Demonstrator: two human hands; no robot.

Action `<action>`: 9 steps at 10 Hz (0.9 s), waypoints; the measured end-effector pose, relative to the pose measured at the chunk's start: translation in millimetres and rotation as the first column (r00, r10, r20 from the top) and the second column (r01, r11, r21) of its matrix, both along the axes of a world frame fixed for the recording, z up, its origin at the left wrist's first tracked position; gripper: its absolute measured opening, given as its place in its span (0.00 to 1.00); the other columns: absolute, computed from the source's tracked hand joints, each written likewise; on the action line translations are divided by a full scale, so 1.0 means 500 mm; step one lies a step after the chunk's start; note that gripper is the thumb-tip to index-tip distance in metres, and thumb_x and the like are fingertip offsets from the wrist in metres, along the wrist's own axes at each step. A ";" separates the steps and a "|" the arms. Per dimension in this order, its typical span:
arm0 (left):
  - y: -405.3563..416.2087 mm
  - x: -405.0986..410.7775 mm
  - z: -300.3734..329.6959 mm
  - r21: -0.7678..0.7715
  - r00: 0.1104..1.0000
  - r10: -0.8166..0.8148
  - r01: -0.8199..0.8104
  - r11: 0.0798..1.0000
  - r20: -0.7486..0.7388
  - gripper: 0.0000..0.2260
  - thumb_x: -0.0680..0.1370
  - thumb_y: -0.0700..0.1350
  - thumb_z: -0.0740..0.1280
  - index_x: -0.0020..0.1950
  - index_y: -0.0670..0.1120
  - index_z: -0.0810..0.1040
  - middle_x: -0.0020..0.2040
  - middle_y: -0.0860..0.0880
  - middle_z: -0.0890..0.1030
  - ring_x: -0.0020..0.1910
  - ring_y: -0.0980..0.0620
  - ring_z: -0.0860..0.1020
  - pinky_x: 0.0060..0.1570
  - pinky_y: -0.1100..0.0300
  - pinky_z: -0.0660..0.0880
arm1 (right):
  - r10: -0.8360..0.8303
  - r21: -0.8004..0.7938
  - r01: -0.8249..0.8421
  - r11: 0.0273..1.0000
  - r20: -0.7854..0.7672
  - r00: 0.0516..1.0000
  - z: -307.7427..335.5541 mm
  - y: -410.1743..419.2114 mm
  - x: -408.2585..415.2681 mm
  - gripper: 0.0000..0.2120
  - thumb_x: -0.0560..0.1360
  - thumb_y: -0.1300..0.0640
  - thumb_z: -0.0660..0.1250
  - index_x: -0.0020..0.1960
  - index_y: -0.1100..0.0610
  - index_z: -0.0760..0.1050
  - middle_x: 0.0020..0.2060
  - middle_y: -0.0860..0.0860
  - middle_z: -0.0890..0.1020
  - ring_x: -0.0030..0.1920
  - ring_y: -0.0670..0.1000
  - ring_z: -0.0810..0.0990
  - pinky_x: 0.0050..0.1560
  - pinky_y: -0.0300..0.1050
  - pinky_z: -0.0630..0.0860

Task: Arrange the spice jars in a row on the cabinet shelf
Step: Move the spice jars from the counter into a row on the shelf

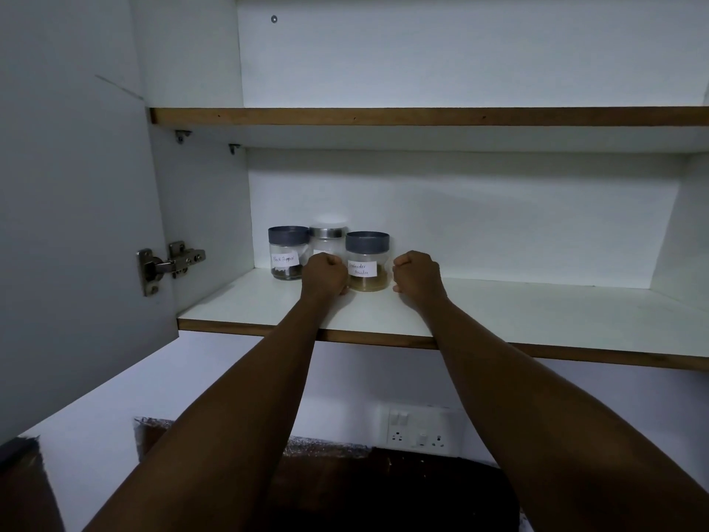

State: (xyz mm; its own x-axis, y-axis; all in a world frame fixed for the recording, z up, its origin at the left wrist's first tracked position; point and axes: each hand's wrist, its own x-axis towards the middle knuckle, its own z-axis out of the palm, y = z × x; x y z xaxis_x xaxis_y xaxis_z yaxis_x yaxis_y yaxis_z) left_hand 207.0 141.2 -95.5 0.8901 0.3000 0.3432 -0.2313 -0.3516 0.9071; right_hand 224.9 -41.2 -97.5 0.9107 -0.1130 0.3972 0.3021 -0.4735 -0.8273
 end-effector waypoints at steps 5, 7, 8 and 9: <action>0.001 0.005 -0.006 0.068 1.000 -0.022 0.023 0.997 -0.007 0.14 0.79 0.34 0.62 0.37 0.45 0.81 0.46 0.35 0.87 0.51 0.36 0.85 0.60 0.40 0.82 | 0.069 -0.192 -0.064 0.979 0.018 0.997 0.002 0.005 -0.011 0.13 0.79 0.67 0.61 0.56 0.66 0.83 0.56 0.58 0.85 0.59 0.58 0.83 0.64 0.54 0.79; -0.004 0.007 -0.005 0.118 0.997 -0.063 0.067 0.991 -0.035 0.10 0.78 0.33 0.65 0.52 0.34 0.86 0.52 0.36 0.86 0.55 0.38 0.84 0.62 0.41 0.81 | 0.064 -0.236 -0.062 0.970 -0.003 0.998 0.004 0.007 -0.013 0.15 0.80 0.65 0.60 0.60 0.64 0.82 0.58 0.60 0.84 0.60 0.60 0.82 0.63 0.51 0.78; -0.004 -0.008 -0.002 0.106 0.997 -0.072 0.074 0.992 -0.024 0.11 0.78 0.33 0.64 0.53 0.33 0.85 0.51 0.35 0.87 0.55 0.37 0.84 0.62 0.41 0.81 | 0.038 -0.246 -0.043 0.968 -0.026 0.999 0.006 0.007 -0.016 0.16 0.80 0.60 0.59 0.63 0.59 0.81 0.59 0.59 0.83 0.61 0.60 0.81 0.62 0.50 0.78; -0.004 -0.011 -0.001 0.076 0.998 -0.068 0.068 0.995 -0.011 0.11 0.79 0.34 0.62 0.51 0.32 0.84 0.49 0.33 0.86 0.54 0.34 0.84 0.61 0.39 0.81 | 0.012 -0.215 -0.007 0.976 0.023 1.000 0.007 -0.001 -0.010 0.15 0.79 0.61 0.61 0.61 0.57 0.82 0.57 0.57 0.84 0.59 0.58 0.82 0.62 0.50 0.78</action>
State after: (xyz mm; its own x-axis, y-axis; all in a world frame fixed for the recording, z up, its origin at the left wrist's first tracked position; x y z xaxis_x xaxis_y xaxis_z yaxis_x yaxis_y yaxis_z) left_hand 201.5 139.1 -96.1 0.9106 0.2120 0.3548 -0.2492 -0.4033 0.8805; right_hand 219.9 -41.7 -93.8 0.9014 -0.0135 0.4328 0.3260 -0.6367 -0.6988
